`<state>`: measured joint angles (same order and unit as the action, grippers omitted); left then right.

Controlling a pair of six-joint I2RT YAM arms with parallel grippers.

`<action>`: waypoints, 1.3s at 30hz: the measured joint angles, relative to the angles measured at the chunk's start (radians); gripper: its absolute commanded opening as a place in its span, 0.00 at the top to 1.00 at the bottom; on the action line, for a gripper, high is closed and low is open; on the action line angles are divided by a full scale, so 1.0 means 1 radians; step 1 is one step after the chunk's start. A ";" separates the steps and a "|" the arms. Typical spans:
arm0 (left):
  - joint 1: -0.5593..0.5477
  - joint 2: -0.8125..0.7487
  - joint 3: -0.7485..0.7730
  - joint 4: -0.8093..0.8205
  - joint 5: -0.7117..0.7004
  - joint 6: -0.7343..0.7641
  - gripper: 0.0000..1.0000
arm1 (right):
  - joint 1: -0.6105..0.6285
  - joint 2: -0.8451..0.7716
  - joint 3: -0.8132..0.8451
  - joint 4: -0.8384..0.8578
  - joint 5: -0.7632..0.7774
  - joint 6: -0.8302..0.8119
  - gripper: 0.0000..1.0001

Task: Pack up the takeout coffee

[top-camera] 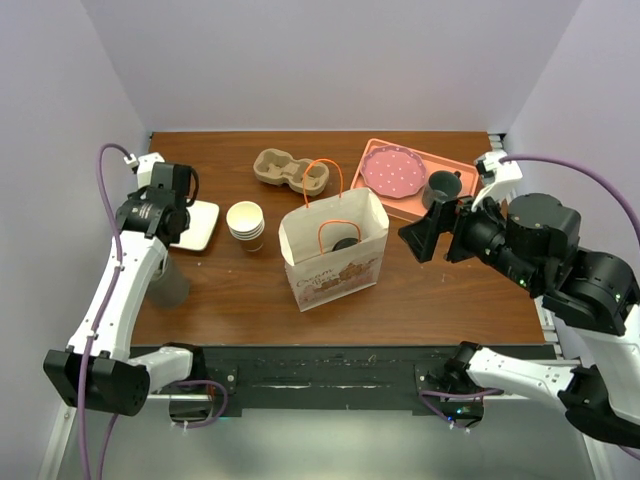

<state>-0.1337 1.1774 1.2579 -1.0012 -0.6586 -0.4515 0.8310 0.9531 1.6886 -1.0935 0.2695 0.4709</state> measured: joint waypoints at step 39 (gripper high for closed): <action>0.023 0.025 0.116 -0.033 -0.120 0.020 1.00 | 0.000 0.043 0.040 -0.010 -0.039 -0.057 0.02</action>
<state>-0.1112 1.2022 1.3735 -1.0344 -0.7788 -0.4316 0.8310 0.9958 1.7283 -1.1030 0.2306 0.4141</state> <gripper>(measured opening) 0.012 0.982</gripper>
